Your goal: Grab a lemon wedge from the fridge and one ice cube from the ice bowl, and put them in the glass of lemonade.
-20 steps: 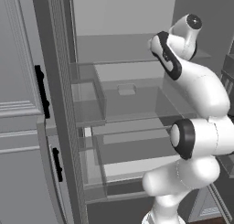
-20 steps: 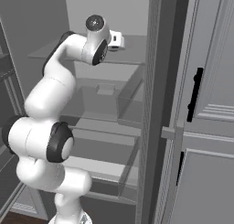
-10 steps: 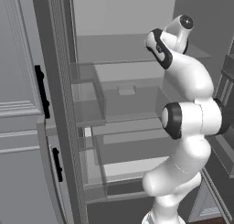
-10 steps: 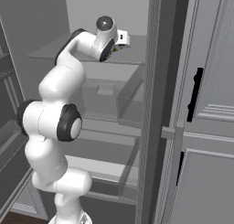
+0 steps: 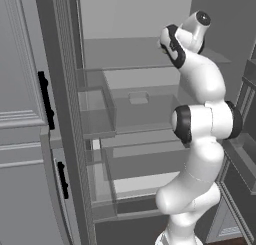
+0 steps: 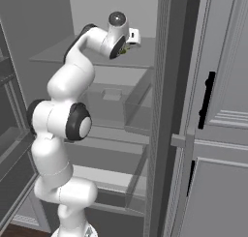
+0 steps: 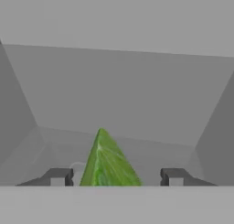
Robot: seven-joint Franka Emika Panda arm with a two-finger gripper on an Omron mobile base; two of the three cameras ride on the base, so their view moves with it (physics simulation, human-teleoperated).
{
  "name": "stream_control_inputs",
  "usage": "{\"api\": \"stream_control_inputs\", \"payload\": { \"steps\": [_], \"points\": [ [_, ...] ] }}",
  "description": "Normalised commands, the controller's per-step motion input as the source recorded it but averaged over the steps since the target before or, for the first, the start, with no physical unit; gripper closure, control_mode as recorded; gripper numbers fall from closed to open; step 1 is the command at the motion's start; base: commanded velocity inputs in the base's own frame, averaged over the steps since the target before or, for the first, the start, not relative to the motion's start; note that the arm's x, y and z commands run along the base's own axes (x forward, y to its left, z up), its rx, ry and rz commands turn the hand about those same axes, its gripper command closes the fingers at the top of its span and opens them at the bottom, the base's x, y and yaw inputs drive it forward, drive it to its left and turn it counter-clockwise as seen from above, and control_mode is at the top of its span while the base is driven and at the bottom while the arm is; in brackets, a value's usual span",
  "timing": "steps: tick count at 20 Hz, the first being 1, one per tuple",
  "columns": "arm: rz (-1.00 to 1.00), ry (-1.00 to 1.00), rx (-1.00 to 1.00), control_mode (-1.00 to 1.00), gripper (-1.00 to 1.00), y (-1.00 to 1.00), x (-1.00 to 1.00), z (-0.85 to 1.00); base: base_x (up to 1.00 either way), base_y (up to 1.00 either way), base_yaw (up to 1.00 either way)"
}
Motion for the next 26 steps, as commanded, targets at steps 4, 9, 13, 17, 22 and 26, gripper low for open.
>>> {"api": "stream_control_inputs", "payload": {
  "steps": [4, 9, 13, 17, 22, 26],
  "points": [
    [0.00, 0.11, -0.03, -1.00, 1.00, 0.00, 0.00, -0.48, 0.00, 0.00, 0.00],
    [0.00, 0.04, -0.02, -1.00, 1.00, 0.00, 0.14, -0.28, 0.00, 0.00, 0.00],
    [-0.02, -0.02, -0.01, -1.00, 1.00, 0.28, -0.75, -0.74, 0.00, 0.00, 0.00],
    [0.00, -0.29, -0.07, -1.00, 1.00, 0.72, -1.00, -0.96, 0.00, 0.00, 0.00],
    [0.00, -0.34, -0.02, -1.00, 1.00, 0.49, -1.00, -0.19, 0.00, 0.00, 0.00],
    [0.00, -0.05, 0.08, -1.00, 1.00, 0.07, -1.00, 0.09, 0.00, 0.00, 0.00]
  ]
}}
